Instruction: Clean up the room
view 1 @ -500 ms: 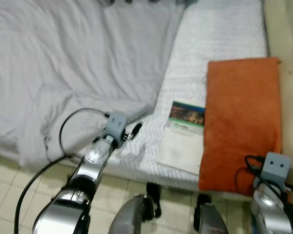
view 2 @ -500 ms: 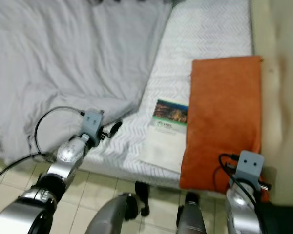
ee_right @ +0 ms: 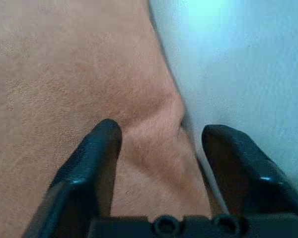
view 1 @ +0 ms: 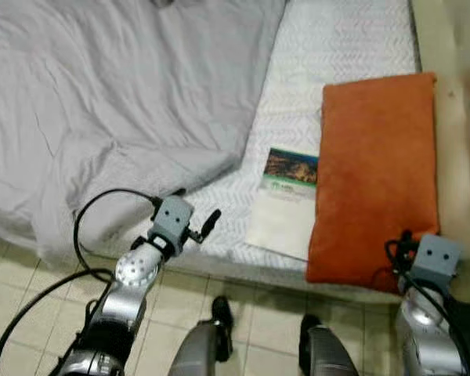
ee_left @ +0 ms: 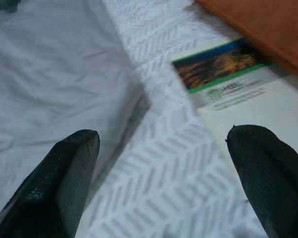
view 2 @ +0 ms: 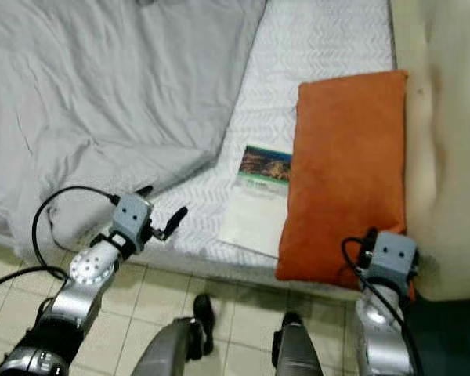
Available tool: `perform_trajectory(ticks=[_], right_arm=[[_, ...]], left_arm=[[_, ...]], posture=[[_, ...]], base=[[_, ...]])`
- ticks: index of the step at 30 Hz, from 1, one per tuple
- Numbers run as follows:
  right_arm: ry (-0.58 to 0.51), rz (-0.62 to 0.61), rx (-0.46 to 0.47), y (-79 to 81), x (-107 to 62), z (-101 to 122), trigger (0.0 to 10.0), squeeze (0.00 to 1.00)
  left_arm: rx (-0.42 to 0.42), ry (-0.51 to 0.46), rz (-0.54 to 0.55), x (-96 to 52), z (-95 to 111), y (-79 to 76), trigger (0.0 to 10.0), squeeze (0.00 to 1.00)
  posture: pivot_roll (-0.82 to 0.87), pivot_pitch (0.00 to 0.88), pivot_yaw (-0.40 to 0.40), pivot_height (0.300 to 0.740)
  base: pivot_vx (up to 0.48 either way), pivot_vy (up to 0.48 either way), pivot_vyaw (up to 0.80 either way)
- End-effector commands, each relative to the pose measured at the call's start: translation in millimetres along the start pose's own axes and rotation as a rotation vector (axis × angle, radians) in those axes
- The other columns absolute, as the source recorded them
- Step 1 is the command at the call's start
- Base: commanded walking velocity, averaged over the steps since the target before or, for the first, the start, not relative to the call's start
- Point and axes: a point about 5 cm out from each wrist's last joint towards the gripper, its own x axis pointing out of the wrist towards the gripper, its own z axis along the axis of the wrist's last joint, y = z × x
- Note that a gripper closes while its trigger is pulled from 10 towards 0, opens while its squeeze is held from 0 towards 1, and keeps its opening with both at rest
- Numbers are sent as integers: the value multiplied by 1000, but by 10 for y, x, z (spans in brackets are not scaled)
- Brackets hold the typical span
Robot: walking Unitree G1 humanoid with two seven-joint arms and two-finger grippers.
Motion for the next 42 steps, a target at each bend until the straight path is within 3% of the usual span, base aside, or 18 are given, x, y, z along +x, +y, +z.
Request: perform_trajectory(ticks=[1,4,5,6,7,8,11,12,15,19,22,23,24,25,30,33,37,42], right_arm=[[-64,26,-48,23,-62,54,10000,1000],[-112,30,-55,13,-65,127,10000,1000],[-169,54,-70,30,-111,214,10000,1000],[-192,68,-78,43,-133,248,10000,1000],[-217,78,-84,53,-169,290,10000,1000],[-236,86,-86,65,-187,317,10000,1000],[-280,103,-84,98,-230,377,10000,1000],[-323,124,-90,138,-266,437,10000,1000],[-382,162,-91,172,-357,541,10000,1000],[-298,233,-20,160,-460,448,10000,1000],[-73,395,-12,240,-647,58,10000,1000],[-27,412,-33,262,-662,-42,10000,753],[-1,412,-27,287,-653,-102,10000,753],[34,414,-8,328,-600,-160,10000,0],[38,436,92,411,-495,-89,10000,0],[-3,403,151,221,-705,-25,10000,0],[49,339,89,17,-884,-181,10000,0],[91,332,-1,36,-825,-303,10000,0]], left_arm=[[16,52,2,-147,-107,-43,10000,1000],[13,67,10,-198,-146,-69,10000,957],[15,79,13,-268,-165,-106,10000,675],[15,84,13,-295,-174,-122,10000,675],[16,86,18,-330,-177,-130,10000,224],[11,92,21,-343,-194,-146,10000,0],[-4,103,49,-344,-211,-181,10000,0],[-47,112,91,-328,-207,-197,10000,0],[-149,147,171,-372,-255,-203,10000,0],[-186,166,180,-488,-274,-248,10000,0],[-220,162,198,-586,-257,-259,10000,0],[-217,152,205,-555,-235,-257,10000,0],[-213,148,213,-501,-223,-254,10000,0],[-212,142,220,-420,-207,-254,10000,0],[-234,135,233,-319,-194,-261,10000,0],[-253,137,273,-618,-214,-257,10000,0],[-257,129,230,-761,-180,-272,10000,0],[-268,115,167,-593,-159,-340,10000,0]], posture=[[-100,316,128,740],[-82,235,112,740],[-79,202,107,740],[-78,188,106,740],[-77,178,105,740],[-70,142,101,740],[-63,98,97,740],[-60,48,92,740],[-61,30,90,740],[-61,2,83,740],[-65,0,80,740],[-68,0,86,740],[-72,0,88,740],[-80,0,92,740],[-85,0,98,740],[-88,0,86,740],[-82,0,79,740],[-87,0,80,740]], base=[[0,0,0],[0,0,0],[0,0,0],[0,0,0],[0,0,0],[0,0,0],[0,0,0],[0,0,0],[0,0,0],[0,0,0],[0,0,0],[0,0,0],[0,0,0],[0,0,0],[0,0,0],[0,0,0],[0,0,0],[0,0,0]])
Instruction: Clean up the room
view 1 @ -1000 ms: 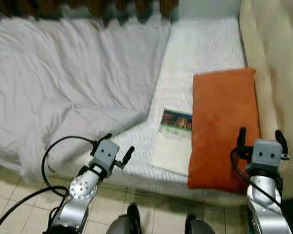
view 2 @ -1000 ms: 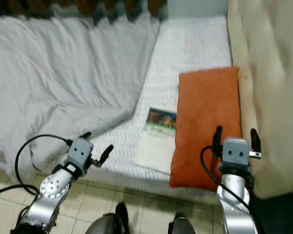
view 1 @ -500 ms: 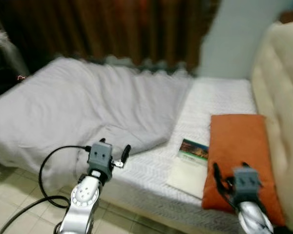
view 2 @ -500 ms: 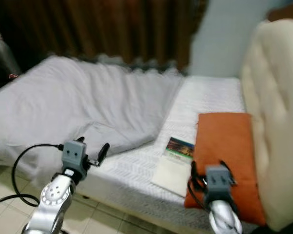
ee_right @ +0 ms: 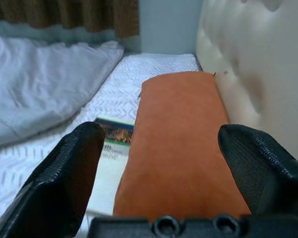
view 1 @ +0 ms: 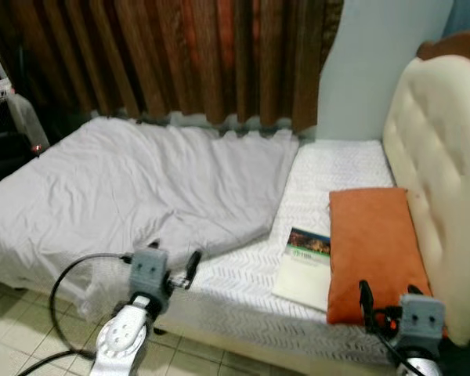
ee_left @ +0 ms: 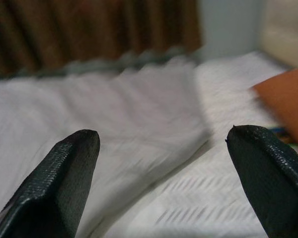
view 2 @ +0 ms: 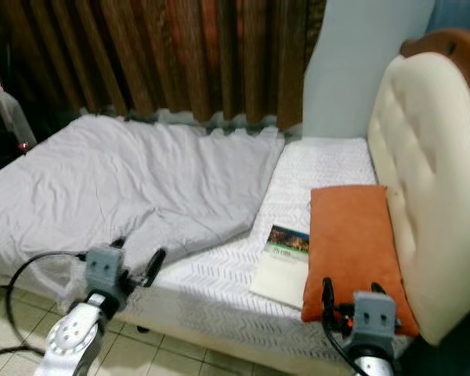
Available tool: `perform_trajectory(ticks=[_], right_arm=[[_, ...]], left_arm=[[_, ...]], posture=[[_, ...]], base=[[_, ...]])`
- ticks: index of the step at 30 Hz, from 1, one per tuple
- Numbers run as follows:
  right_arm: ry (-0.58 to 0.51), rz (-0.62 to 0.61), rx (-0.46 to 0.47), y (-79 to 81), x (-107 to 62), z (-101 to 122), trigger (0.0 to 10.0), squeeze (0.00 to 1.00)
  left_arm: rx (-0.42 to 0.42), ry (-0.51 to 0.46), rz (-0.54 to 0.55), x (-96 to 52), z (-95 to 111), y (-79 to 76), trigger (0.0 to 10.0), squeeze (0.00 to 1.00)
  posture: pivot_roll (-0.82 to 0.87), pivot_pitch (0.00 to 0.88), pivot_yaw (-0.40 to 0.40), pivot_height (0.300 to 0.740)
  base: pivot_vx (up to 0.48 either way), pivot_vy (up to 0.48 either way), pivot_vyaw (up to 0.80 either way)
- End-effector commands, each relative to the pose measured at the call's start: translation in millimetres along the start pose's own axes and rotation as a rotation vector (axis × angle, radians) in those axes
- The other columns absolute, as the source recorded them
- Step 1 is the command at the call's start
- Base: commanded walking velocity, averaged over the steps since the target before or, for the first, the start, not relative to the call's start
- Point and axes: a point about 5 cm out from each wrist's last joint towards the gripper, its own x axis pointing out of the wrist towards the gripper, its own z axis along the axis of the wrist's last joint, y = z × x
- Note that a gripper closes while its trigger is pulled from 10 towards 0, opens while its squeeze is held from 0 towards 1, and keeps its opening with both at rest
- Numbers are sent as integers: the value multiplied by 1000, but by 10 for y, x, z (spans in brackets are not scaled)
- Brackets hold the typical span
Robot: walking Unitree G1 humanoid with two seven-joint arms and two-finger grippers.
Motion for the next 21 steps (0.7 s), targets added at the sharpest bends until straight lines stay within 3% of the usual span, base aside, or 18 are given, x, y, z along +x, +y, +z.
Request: perform_trajectory(ticks=[1,4,8,13,16,21], right_arm=[[6,24,-29,46,57,9,10000,0],[-21,51,-47,92,148,84,10000,0],[-28,30,-51,82,196,109,10000,0],[4,33,-52,56,116,31,10000,0],[21,47,-62,78,131,-1,10000,0],[3,69,-69,110,191,32,10000,0]], left_arm=[[-8,20,-4,24,-23,-13,10000,0],[-9,35,0,69,-34,-28,10000,0],[-71,85,4,93,-143,-1,10000,0],[-35,91,-22,30,-171,-6,10000,0],[-30,88,-5,41,-158,6,10000,0],[-42,83,23,61,-144,25,10000,0]], posture=[[-89,0,83,740],[-85,0,78,740],[-78,0,70,740],[-73,0,64,740],[-71,0,65,740],[-67,2,63,740]], base=[[0,0,0],[0,0,0],[0,0,0],[100,397,-105],[0,430,-708],[0,431,0]])
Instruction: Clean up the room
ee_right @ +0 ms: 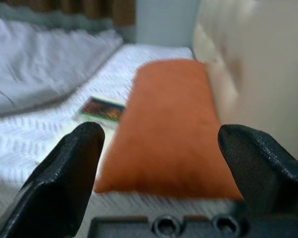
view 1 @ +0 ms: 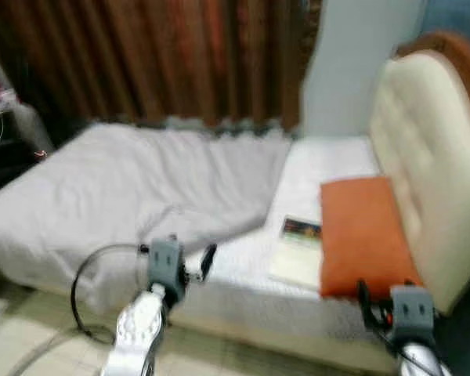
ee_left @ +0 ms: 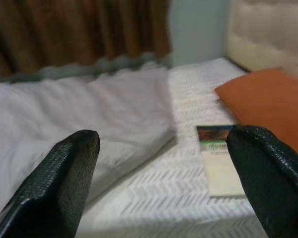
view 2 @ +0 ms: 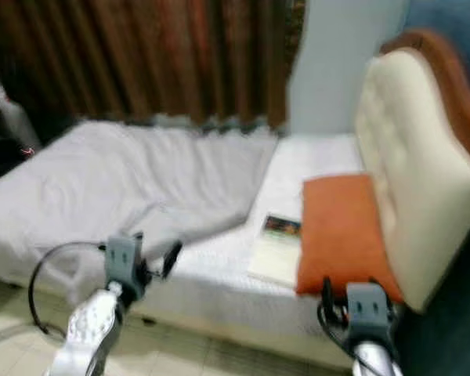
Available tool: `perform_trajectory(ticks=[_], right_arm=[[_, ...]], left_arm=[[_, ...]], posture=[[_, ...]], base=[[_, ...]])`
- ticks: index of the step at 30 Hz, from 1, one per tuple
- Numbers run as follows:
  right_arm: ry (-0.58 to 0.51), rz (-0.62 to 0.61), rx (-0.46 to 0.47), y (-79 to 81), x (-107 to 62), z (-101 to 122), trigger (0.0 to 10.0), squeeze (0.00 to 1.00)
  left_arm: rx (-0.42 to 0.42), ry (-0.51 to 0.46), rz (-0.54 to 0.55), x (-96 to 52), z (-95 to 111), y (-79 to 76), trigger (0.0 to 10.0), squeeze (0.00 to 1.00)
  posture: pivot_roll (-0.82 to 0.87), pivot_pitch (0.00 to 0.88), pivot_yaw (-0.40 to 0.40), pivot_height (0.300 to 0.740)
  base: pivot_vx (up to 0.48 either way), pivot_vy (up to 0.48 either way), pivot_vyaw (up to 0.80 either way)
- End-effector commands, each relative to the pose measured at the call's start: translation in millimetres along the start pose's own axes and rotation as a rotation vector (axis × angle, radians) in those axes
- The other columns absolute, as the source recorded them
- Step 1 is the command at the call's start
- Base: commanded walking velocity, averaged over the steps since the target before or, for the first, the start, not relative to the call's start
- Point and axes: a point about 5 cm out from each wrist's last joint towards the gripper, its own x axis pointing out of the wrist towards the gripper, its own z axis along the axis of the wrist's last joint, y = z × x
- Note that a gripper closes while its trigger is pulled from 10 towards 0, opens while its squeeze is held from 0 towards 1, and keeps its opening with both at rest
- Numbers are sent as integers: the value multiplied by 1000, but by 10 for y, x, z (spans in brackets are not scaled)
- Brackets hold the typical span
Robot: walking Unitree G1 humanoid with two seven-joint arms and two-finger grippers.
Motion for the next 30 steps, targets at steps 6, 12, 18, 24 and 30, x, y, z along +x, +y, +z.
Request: perform_trajectory(ticks=[6,12,18,24,30], right_arm=[[-16,60,17,149,127,73,10000,0],[-27,86,8,196,187,103,10000,0],[-12,91,26,197,162,53,10000,0],[-3,137,25,92,-163,-24,10000,0],[31,155,28,68,-384,-122,10000,0]], left_arm=[[34,14,45,-5,10,122,10000,0],[43,23,36,23,6,162,10000,0],[44,16,20,54,16,170,10000,0],[57,-55,58,-370,114,148,10000,0],[105,-28,56,-403,120,166,10000,0]], posture=[[-58,10,59,740],[-48,16,53,740],[-53,20,53,740],[-61,20,44,740],[-58,15,47,740]], base=[[0,431,0],[0,431,-345],[0,431,-800],[0,451,-667],[0,384,0]])
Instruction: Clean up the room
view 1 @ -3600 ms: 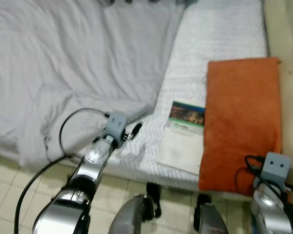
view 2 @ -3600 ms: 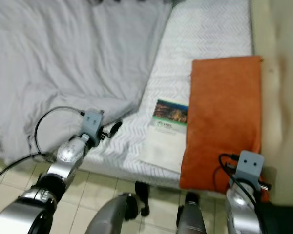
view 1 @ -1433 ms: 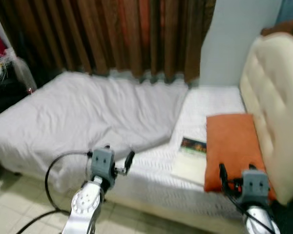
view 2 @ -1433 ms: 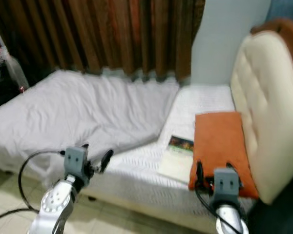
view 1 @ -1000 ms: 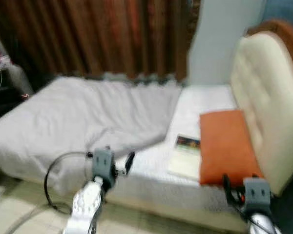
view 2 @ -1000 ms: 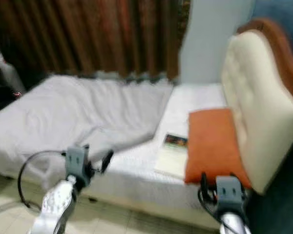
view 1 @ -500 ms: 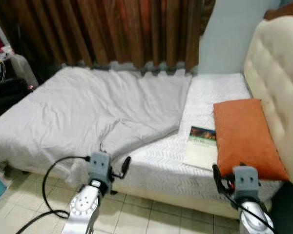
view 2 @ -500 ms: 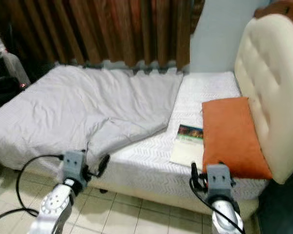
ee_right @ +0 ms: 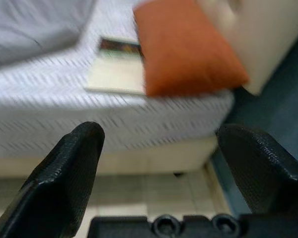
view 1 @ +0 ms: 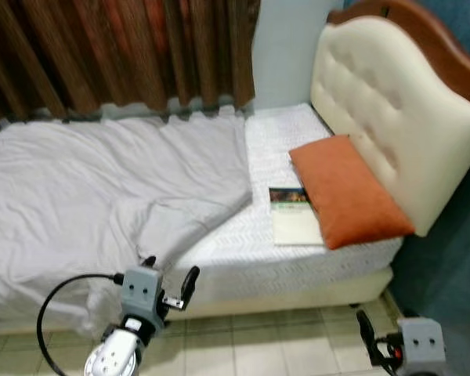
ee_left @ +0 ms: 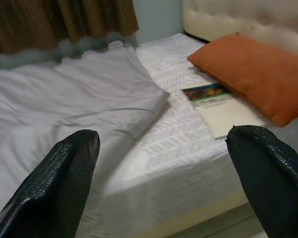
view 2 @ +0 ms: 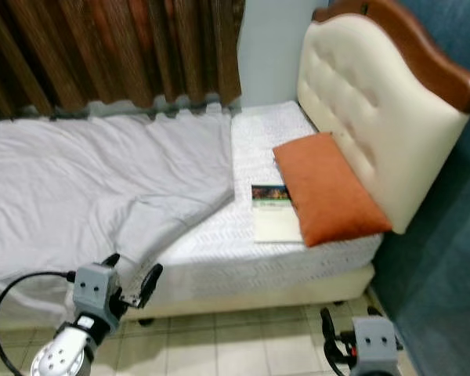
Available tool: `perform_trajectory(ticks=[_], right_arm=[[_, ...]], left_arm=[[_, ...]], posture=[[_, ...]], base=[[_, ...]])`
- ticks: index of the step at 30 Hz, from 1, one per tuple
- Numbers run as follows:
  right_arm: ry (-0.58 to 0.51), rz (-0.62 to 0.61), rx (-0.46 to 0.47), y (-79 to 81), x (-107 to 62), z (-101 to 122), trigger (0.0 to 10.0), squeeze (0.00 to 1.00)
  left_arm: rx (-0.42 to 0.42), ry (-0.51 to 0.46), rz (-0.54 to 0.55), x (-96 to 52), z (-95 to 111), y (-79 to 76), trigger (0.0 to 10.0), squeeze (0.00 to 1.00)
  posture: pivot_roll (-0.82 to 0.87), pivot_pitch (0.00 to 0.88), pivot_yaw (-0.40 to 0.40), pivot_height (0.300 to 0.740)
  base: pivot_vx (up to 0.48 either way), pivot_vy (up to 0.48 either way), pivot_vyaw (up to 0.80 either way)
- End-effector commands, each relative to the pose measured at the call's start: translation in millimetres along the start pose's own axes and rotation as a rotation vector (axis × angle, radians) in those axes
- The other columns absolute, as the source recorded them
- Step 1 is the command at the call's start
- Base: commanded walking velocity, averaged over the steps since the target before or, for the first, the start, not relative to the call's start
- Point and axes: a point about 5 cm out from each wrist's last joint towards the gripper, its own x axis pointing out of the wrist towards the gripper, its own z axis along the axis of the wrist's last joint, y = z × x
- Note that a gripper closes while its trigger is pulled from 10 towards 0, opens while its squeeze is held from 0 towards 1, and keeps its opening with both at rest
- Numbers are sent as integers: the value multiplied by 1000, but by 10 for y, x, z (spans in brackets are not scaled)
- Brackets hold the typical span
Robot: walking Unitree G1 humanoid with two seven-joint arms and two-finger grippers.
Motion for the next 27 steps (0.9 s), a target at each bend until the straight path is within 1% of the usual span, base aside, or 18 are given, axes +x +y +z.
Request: perform_trajectory(ticks=[1,3,4,5,7,9,12,16,21,25,27], right_arm=[[-49,39,18,116,61,103,10000,0],[-83,36,12,137,218,172,10000,0],[-83,36,12,137,218,172,10000,0],[-108,39,13,151,314,245,10000,0],[-108,39,13,151,314,245,10000,0],[-134,51,11,177,378,317,10000,0],[-137,63,7,196,394,338,10000,0],[-125,67,13,215,394,321,10000,0],[-120,81,28,251,412,295,10000,0],[-121,76,20,239,446,303,10000,0],[-129,80,12,239,475,327,10000,0]], left_arm=[[29,5,13,45,12,61,10000,0],[37,-3,-14,224,52,23,10000,0],[37,-3,-14,224,52,23,10000,0],[35,1,-21,310,80,9,10000,0],[35,1,-21,310,80,9,10000,0],[45,23,-32,357,66,-1,10000,0],[52,36,-44,360,58,-16,10000,0],[55,42,-49,360,47,-21,10000,0],[48,61,-60,374,-21,-45,10000,0],[41,69,-47,397,-38,-35,10000,0],[22,77,-24,409,-42,-17,10000,0]], posture=[[-58,15,47,740],[-59,4,51,740],[-59,4,51,740],[-60,0,54,740],[-60,0,54,740],[-64,0,60,740],[-63,0,61,740],[-61,0,63,740],[-59,0,62,740],[-60,0,62,740],[-61,0,65,740]], base=[[0,0,0],[0,0,0],[0,0,0],[480,0,0],[480,0,0],[480,0,0],[480,0,0],[480,0,-800],[480,0,-800],[480,0,-800],[480,0,-231]])
